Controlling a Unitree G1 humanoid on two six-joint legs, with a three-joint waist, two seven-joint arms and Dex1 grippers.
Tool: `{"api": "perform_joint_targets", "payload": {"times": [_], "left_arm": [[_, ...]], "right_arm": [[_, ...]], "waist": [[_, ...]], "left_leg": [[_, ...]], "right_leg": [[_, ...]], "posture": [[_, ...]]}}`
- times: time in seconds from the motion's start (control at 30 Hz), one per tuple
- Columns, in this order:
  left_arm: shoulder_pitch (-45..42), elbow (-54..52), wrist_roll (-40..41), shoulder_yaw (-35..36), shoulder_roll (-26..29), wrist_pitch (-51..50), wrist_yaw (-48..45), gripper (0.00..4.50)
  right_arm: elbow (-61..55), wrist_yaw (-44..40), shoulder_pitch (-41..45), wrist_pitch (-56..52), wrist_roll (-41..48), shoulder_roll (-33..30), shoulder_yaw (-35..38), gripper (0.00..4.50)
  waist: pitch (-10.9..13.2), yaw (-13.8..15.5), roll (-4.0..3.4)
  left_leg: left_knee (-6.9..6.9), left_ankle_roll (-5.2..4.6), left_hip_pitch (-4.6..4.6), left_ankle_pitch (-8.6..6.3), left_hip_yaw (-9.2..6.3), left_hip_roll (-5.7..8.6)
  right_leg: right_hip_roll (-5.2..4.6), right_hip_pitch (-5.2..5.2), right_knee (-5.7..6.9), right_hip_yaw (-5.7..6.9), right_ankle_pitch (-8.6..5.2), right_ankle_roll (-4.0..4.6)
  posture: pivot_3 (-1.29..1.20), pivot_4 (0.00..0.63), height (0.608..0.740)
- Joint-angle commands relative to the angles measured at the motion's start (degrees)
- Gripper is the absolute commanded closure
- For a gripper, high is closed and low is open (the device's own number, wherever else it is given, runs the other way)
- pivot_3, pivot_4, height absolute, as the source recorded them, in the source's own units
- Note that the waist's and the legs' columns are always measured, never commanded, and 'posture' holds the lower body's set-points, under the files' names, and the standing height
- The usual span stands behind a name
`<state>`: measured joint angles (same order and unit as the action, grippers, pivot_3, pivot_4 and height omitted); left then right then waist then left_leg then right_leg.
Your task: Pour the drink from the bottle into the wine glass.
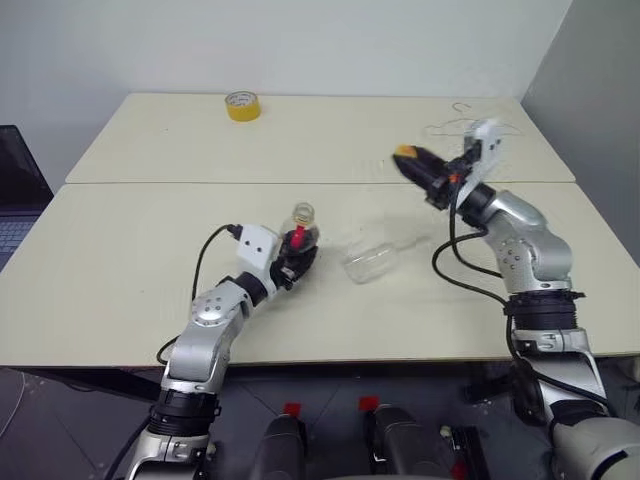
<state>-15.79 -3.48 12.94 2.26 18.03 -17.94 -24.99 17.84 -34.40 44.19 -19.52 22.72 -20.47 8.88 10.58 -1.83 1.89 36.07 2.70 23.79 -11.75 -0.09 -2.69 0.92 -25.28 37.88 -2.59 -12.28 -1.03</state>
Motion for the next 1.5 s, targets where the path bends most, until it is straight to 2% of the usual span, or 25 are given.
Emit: {"api": "perform_joint_targets", "payload": {"times": [0.03,0.23,0.5,0.9,1.2,1.23,1.43,1.5], "left_arm": [[-3.1,-0.55,2.09,4.58,-0.88,3.18,2.37,1.52],[-4.79,3.99,3.27,10.5,-0.75,3.97,5.8,1.52],[-5.14,9.4,3.96,16.38,-0.28,6.46,9.2,1.52],[-4.39,11.76,5.83,19.75,-1.28,7.54,12.29,1.52],[-3.56,12.3,6.09,20.15,-0.98,7.81,13.16,1.52],[-3.59,12.45,6.14,20.2,-0.91,7.86,13.21,1.52],[-3.73,13.15,6.28,20.77,-0.81,8.1,13.44,1.52],[-3.67,13.37,6.31,21.04,-0.92,8.01,13.41,1.05]], "right_arm": [[2.15,5.63,0.69,2.36,-3.18,-0.38,1.46,3.27],[4.11,13.0,-2.97,-0.34,-6.14,0.85,1.98,3.27],[10.42,22.17,-5.35,1.71,-10.83,2.65,1.8,3.27],[17.79,29.83,-4.42,4.44,-13.96,2.45,2.65,3.27],[19.07,30.15,-3.76,5.3,-13.58,2.87,2.84,0.21],[18.91,30.09,-3.66,5.37,-13.5,2.94,2.89,0.02],[16.39,28.29,-2.88,6.45,-12.81,3.37,2.77,0.02],[15.97,27.85,-2.29,6.74,-12.88,3.59,2.53,0.0]], "waist": [[0.0,-0.1,0.0],[0.0,-0.08,0.0],[0.0,-0.07,0.0],[0.0,-0.06,0.0],[-0.01,-0.14,0.01],[-0.01,-0.15,0.01],[-0.01,-0.23,0.01],[-0.01,-0.23,0.01]], "left_leg": [[-0.01,0.0,0.01,0.0,0.03,0.0],[-0.02,0.0,0.01,0.0,0.05,0.0],[0.01,0.0,0.01,0.0,0.06,0.0],[0.0,0.0,0.01,0.0,0.05,0.0],[0.0,0.0,-0.02,0.0,0.06,0.0],[0.0,0.0,-0.02,0.0,0.06,-0.01],[0.0,0.0,-0.02,0.0,0.07,-0.01],[0.0,0.0,-0.02,0.0,0.06,-0.01]], "right_leg": [[0.0,-0.01,-0.01,-0.03,0.0,0.0],[-0.01,0.01,-0.03,-0.06,0.01,-0.01],[-0.01,0.0,-0.01,-0.07,0.03,-0.04],[-0.01,0.01,-0.03,-0.06,0.03,-0.05],[0.0,0.03,-0.01,-0.08,0.03,-0.05],[0.0,0.03,-0.01,-0.08,0.03,-0.05],[0.0,0.02,0.0,-0.08,0.03,-0.05],[0.0,0.02,0.0,-0.08,0.03,-0.05]], "posture": [[0.0,0.15,0.74],[0.0,0.15,0.74],[0.0,0.15,0.74],[0.0,0.15,0.74],[0.0,0.15,0.74],[0.0,0.15,0.74],[0.0,0.15,0.74],[0.0,0.15,0.74]]}}
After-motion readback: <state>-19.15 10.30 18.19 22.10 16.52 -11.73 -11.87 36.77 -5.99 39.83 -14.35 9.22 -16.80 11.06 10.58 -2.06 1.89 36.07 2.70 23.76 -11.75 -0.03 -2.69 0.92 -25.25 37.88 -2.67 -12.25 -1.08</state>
